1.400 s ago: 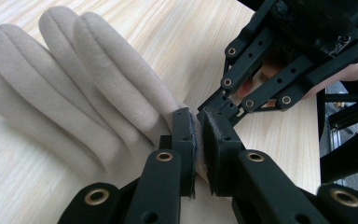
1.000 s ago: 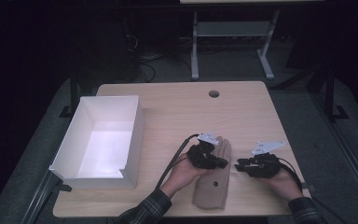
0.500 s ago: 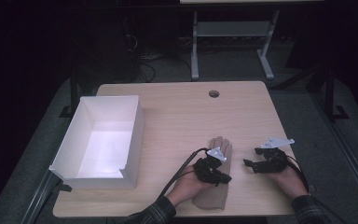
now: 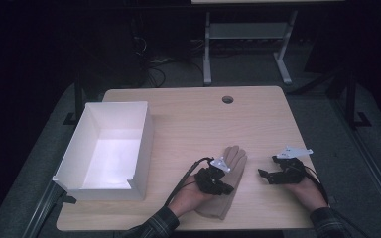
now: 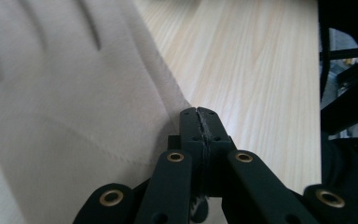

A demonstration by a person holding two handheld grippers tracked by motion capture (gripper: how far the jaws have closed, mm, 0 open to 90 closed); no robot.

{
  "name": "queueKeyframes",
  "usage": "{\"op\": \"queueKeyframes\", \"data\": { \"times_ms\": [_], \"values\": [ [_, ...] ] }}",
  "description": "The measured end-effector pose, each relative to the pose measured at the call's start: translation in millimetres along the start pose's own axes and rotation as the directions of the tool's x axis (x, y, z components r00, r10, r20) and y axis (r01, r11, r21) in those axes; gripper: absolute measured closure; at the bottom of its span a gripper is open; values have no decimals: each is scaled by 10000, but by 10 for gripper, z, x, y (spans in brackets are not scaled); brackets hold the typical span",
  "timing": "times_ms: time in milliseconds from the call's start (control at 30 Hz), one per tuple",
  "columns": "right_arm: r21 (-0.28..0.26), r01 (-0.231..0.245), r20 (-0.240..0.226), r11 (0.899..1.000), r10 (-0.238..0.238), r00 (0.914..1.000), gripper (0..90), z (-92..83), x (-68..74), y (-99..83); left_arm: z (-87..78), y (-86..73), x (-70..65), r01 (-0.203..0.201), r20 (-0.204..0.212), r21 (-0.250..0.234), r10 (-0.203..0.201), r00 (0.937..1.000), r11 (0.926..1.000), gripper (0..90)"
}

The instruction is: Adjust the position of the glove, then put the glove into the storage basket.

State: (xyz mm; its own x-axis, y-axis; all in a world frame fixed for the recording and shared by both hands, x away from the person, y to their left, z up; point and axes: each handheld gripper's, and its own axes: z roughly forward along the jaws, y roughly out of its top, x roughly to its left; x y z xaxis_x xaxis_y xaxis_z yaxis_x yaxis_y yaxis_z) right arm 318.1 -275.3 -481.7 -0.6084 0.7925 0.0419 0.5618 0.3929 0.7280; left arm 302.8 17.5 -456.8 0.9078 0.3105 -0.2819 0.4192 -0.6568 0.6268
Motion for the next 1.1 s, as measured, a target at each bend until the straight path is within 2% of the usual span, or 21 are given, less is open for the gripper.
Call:
{"op": "queueKeyframes", "data": {
  "times_ms": [167,333,500,567,600,700,767,800,933,1000,1100],
  "values": [
    [13,12,-16,10000,-12,10000,177,3,2,1,-145,-103,50,13,-440,94,-9,9990,10000,894],
    [55,39,-14,10000,-39,10000,162,7,0,3,-248,-178,98,103,-680,107,-96,9976,9999,894],
    [61,35,-8,10000,-35,10000,160,7,0,3,-298,-147,93,85,-802,57,-80,9967,9999,870],
    [60,36,-12,10000,-36,10000,159,8,1,3,-315,-127,84,87,-858,0,-87,9963,10000,825],
    [63,36,-14,10000,-36,10000,159,7,1,4,-353,-82,83,-53,-1011,-69,46,9949,10000,790],
    [42,24,-12,10000,-24,10000,159,9,2,3,-414,-9,99,-48,-1322,-292,9,9912,9996,708],
    [41,25,-10,10000,-25,10000,159,9,2,3,-430,8,113,-101,-1361,-286,62,9907,9995,627],
    [64,39,-13,10000,-39,10000,158,7,1,4,-444,56,136,-54,-1674,-429,-19,9859,9991,579],
    [65,29,-3,10000,-29,10000,156,9,1,4,-426,117,182,23,-1880,-619,-139,9821,9981,409],
    [66,37,4,10000,-37,10000,155,10,0,5,-400,130,203,36,-1949,-755,-183,9806,9971,356],
    [63,33,4,10000,-33,10000,155,10,1,4,-362,138,247,-78,-2147,-620,-57,9767,9980,274]
  ]
}}
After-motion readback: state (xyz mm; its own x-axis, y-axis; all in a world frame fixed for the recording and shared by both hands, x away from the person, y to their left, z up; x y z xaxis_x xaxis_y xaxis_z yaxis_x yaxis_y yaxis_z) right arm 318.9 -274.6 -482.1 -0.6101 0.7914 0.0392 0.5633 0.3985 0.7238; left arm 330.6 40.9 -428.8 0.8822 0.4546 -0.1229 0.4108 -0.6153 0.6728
